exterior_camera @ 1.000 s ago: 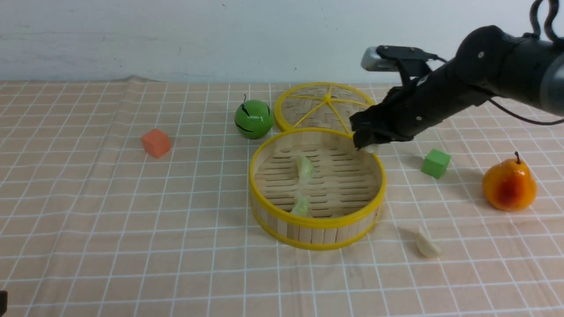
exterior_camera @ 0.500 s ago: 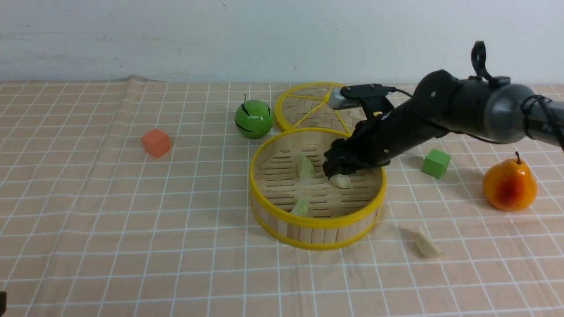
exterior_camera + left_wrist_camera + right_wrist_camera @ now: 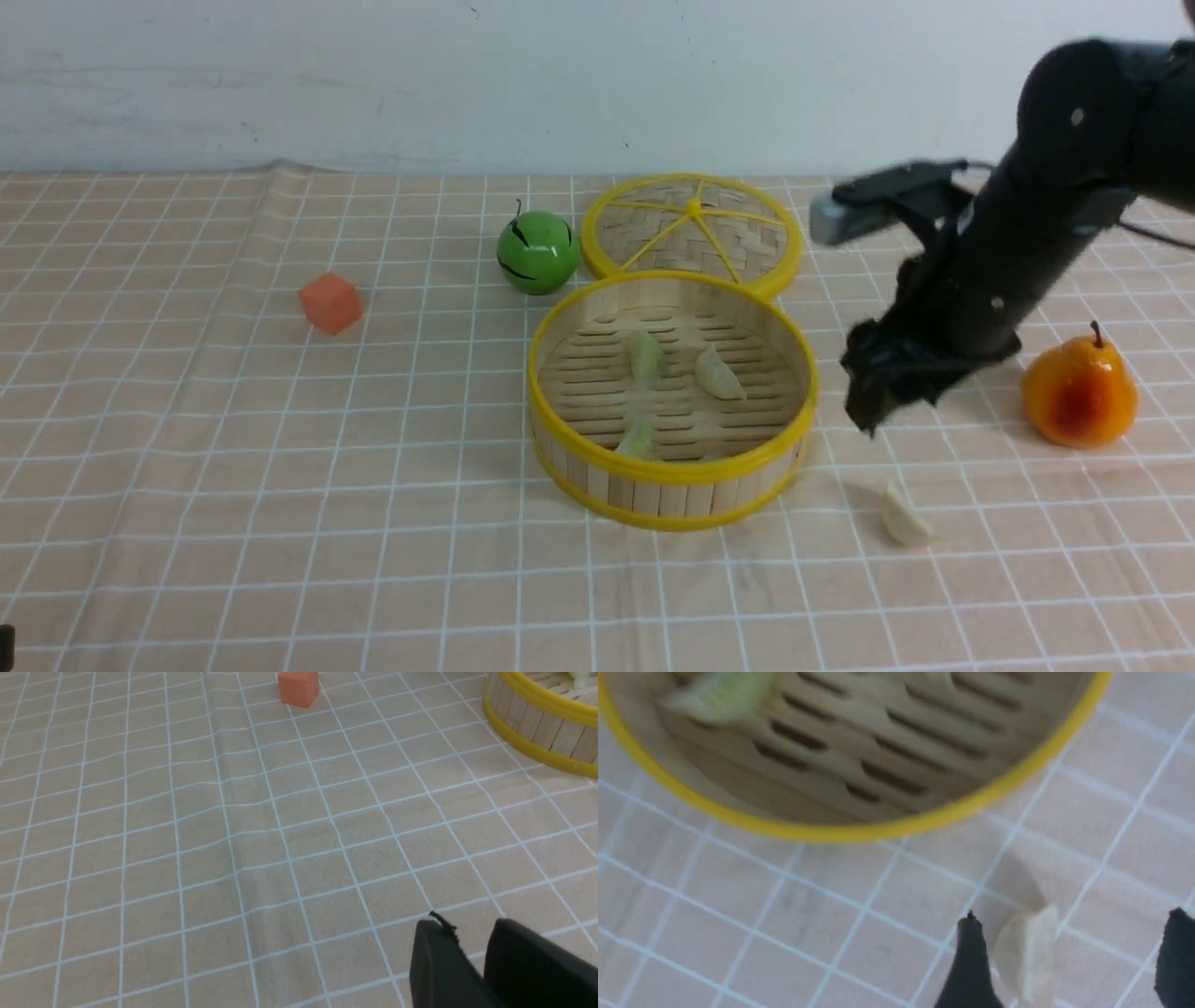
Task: Put the dumplings into the steamer on the table with the brown tablecloth.
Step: 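Reach for and grasp a dumpling lying on the table beside the steamer, then place the dumpling in the bamboo steamer basket with the right gripper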
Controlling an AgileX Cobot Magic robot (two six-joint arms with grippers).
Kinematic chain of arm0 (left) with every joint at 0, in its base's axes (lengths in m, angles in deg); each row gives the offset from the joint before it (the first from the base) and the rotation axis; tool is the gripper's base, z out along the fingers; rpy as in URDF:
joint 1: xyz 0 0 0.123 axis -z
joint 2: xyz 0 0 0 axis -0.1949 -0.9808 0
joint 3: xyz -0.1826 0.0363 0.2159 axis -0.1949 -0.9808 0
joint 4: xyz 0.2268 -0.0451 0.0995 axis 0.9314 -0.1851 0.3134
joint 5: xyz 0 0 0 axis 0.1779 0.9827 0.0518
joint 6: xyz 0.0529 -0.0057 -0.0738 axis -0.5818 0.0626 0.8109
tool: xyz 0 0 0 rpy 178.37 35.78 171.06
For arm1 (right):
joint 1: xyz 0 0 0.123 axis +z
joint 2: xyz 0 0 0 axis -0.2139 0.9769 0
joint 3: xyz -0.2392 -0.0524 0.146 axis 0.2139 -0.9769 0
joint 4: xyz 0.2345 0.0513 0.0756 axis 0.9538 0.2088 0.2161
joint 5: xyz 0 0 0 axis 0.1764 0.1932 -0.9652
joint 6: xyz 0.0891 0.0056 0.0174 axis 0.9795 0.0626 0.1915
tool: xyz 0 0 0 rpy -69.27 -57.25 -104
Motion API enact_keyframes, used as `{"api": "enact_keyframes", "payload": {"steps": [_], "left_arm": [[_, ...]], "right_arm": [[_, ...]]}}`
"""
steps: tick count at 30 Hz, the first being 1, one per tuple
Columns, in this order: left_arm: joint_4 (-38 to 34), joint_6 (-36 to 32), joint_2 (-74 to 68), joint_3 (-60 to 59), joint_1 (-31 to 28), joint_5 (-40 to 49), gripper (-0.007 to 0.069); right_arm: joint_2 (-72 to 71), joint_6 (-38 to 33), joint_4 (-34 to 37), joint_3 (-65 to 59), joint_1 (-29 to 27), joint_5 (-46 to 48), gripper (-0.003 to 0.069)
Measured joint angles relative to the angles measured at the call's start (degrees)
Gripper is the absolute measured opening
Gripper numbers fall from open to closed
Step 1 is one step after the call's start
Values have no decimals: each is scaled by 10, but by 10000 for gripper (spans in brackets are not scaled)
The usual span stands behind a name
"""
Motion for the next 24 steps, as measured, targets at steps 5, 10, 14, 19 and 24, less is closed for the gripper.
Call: {"api": "enact_keyframes", "payload": {"steps": [5,10,14,19,24], "left_arm": [[0,0,0,0,0,-6,161],[-12,0,0,0,0,-6,165],[-16,0,0,0,0,-5,167],[-16,0,0,0,0,-4,168],[-16,0,0,0,0,-7,172]], "right_arm": [[52,18,-29,-77,0,-52,388],[65,27,-25,-79,0,-47,243],[58,26,-25,-58,0,-25,245],[11,21,29,12,0,-1,245],[-15,-55,163,48,34,-47,245]]}}
